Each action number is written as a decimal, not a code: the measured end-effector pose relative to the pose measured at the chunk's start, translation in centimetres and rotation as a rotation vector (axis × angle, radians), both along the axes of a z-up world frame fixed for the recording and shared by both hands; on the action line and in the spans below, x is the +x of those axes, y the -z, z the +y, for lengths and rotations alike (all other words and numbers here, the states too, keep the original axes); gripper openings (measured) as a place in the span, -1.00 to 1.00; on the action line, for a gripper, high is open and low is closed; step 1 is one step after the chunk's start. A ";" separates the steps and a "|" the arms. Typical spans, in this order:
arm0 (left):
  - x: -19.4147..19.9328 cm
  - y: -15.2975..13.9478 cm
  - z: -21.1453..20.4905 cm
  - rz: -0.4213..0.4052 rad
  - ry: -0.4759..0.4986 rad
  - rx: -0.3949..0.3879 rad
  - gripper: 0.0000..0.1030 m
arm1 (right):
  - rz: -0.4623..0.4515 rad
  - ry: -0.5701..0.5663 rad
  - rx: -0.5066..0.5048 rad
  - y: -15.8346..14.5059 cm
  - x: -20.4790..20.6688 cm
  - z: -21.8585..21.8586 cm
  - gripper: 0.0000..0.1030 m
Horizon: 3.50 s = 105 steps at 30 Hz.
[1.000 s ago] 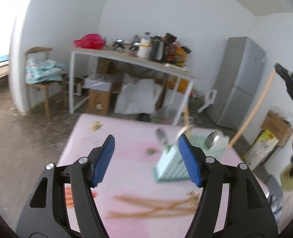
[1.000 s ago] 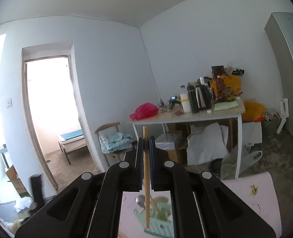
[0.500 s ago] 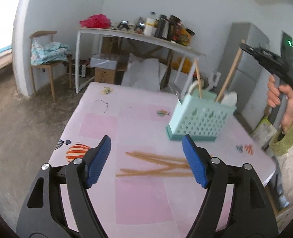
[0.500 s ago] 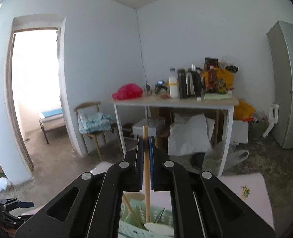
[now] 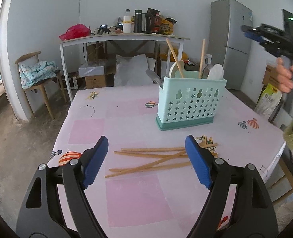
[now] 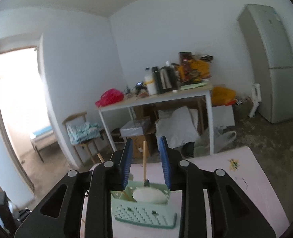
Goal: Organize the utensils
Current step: 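Lower the chopstick into the holder and open the right gripper, then move both grippers back to the chopsticks and close the left gripper on one, then lift the chopstick with the left gripper while the right gripper moves to the loose chopsticks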
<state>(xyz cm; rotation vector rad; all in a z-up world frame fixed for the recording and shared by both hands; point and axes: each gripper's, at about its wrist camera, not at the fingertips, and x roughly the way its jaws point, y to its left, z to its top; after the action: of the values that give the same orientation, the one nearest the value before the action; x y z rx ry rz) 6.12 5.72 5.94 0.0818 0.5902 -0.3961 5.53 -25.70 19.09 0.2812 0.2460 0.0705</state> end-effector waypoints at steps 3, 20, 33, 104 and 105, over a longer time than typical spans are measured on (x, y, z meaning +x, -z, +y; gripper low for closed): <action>-1.1 -0.2 -0.5 -0.020 0.002 0.042 0.49 | 0.007 0.028 0.037 0.3 -3.7 -0.9 -0.46; -0.5 3.8 -4.3 0.031 0.217 0.165 0.21 | 0.524 -0.165 0.230 14.8 -6.2 4.2 -0.31; 4.3 6.0 -11.1 0.068 0.523 0.355 -0.60 | 0.665 -0.255 0.312 19.3 -2.7 4.3 -0.31; 6.4 -4.3 8.7 0.085 -0.198 -0.354 -0.92 | 0.742 -0.748 -0.427 19.3 10.7 22.2 -0.61; 6.4 -4.3 8.9 0.085 -0.204 -0.360 -0.92 | 0.749 -0.752 -0.439 19.6 10.8 22.4 -0.62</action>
<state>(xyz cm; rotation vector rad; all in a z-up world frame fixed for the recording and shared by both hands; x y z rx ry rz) 12.48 14.62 10.20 -0.3392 0.5964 -0.3028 16.37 -3.28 -0.52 -0.2526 1.0890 0.6518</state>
